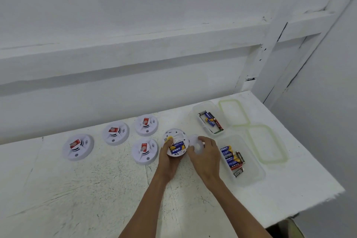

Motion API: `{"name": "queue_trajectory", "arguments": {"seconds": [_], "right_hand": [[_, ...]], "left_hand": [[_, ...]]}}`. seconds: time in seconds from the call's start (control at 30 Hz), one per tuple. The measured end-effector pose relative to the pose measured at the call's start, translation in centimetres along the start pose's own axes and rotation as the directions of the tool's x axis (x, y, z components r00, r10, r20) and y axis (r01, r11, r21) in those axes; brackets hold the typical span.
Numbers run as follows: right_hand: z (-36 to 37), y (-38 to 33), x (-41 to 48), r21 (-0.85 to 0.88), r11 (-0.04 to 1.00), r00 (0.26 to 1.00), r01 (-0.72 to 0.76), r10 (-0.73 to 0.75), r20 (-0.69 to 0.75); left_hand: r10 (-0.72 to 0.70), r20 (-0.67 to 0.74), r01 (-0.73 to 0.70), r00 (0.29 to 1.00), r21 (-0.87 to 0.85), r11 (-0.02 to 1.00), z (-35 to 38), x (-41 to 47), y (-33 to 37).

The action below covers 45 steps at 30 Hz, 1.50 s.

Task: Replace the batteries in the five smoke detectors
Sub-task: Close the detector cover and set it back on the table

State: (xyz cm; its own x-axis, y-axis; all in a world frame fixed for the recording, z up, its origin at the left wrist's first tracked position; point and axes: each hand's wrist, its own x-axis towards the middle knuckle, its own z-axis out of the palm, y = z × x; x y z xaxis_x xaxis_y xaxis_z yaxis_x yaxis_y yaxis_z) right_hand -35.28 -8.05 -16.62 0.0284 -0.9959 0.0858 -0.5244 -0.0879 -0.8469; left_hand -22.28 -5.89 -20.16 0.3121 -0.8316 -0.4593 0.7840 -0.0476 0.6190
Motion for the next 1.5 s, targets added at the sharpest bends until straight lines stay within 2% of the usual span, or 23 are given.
{"name": "queue_trajectory", "arguments": {"seconds": [0.17,0.3,0.47,0.97,1.17,1.33,1.5], "right_hand": [[0.0,-0.4,0.0,0.06,0.992,0.993,0.107,-0.109,0.038],[0.1,-0.6,0.0,0.024,0.981,0.976,0.192,-0.194,0.095],[0.4,-0.4,0.1,-0.025,0.959,0.951,0.284,-0.278,0.132],[-0.2,-0.2,2.4,-0.099,0.904,0.877,0.416,-0.37,0.308],[-1.0,-0.7,3.3,-0.109,0.891,0.854,0.441,-0.379,0.356],[-0.8,-0.8,3.1,-0.074,0.939,0.924,0.335,-0.312,0.221],[-0.8,-0.9,3.0,-0.086,0.945,0.93,0.317,-0.291,0.226]], "left_hand": [[-0.049,0.048,0.048,0.998,0.024,0.999,0.2,-0.2,0.3],[-0.101,0.118,0.098,0.988,0.028,0.995,0.1,-0.4,0.6],[-0.116,0.121,0.114,0.986,0.017,0.993,-0.2,-0.4,0.7],[-0.101,0.126,0.085,0.987,0.123,0.989,-0.5,0.5,0.3],[-0.108,0.151,0.091,0.983,0.112,0.99,-0.3,0.4,0.4],[-0.11,0.147,0.094,0.983,0.114,0.989,-0.2,0.6,0.4],[-0.104,0.119,0.094,0.987,0.093,0.991,-0.4,0.7,0.2]]}}
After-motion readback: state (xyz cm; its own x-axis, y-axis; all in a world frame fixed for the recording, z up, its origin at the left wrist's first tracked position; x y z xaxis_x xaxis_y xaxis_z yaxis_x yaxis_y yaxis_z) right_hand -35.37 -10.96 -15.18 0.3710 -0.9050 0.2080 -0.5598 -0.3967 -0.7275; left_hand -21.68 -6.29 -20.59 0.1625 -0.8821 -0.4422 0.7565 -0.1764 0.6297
